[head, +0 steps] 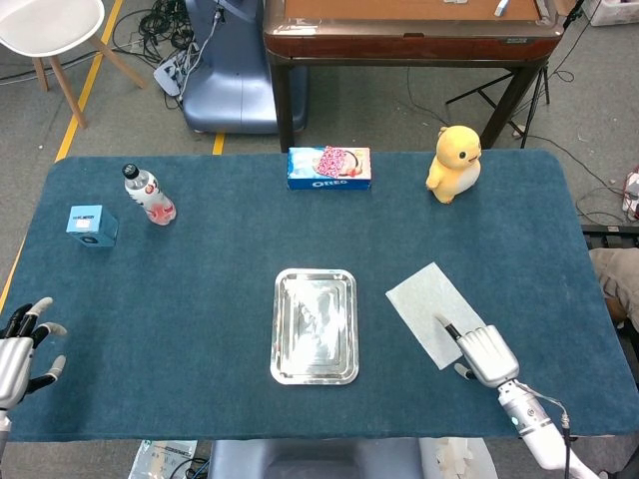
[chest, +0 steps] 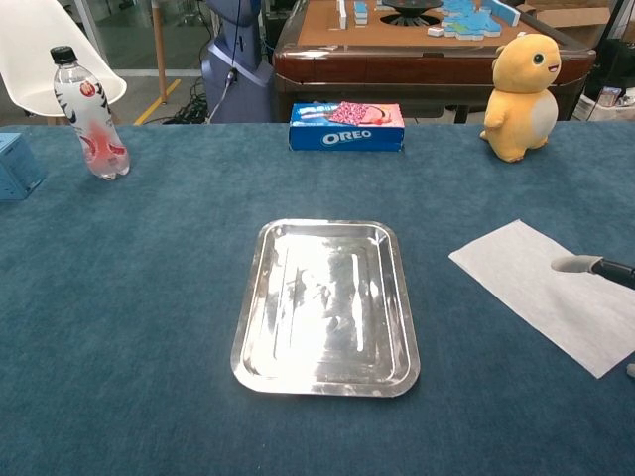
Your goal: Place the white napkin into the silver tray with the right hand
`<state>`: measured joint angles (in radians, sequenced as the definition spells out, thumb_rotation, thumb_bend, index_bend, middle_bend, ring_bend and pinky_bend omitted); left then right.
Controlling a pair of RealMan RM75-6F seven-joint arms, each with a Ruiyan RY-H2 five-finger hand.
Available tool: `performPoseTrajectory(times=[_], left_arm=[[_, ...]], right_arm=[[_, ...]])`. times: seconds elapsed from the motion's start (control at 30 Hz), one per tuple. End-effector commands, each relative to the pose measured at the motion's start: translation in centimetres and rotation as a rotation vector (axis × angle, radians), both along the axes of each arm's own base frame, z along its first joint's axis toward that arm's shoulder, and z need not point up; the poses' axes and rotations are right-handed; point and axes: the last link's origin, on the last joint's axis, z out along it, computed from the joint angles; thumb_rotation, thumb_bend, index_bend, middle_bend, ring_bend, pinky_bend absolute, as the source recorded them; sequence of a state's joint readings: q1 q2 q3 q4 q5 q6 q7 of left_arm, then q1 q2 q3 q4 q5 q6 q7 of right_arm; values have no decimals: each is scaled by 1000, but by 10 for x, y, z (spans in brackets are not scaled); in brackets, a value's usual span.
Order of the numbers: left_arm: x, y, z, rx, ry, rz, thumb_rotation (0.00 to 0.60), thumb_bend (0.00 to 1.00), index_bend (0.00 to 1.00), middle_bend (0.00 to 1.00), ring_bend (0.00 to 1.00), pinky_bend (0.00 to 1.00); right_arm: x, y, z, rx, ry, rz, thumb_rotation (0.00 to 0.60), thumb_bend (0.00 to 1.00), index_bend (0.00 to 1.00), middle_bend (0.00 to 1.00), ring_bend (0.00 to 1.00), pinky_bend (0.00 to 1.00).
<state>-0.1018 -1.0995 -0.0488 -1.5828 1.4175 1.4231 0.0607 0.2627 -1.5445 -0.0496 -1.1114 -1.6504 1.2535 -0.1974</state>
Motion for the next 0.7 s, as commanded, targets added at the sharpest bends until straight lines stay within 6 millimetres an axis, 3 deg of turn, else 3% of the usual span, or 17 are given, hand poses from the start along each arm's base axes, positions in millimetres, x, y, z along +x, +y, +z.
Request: performPoseTrajectory(times=[0.03, 0.57, 0.7], left_arm=[[0, 0, 0, 0, -1, 0, 600, 296, 412, 106, 82, 322], [0, -1, 2, 4, -3, 1, 600, 295, 411, 106, 82, 340], [0, -1, 2, 3, -3, 0, 600, 295, 411, 106, 82, 344]], right_arm=[[0, -1, -2, 2, 0, -1, 600, 0, 117, 1000, 1000, 1000], [7, -4, -11, -18, -67, 27, 600, 0, 118, 1000, 1000, 1000], [9, -4, -9, -23, -82, 36, 600, 50, 150, 1000, 1000, 1000]])
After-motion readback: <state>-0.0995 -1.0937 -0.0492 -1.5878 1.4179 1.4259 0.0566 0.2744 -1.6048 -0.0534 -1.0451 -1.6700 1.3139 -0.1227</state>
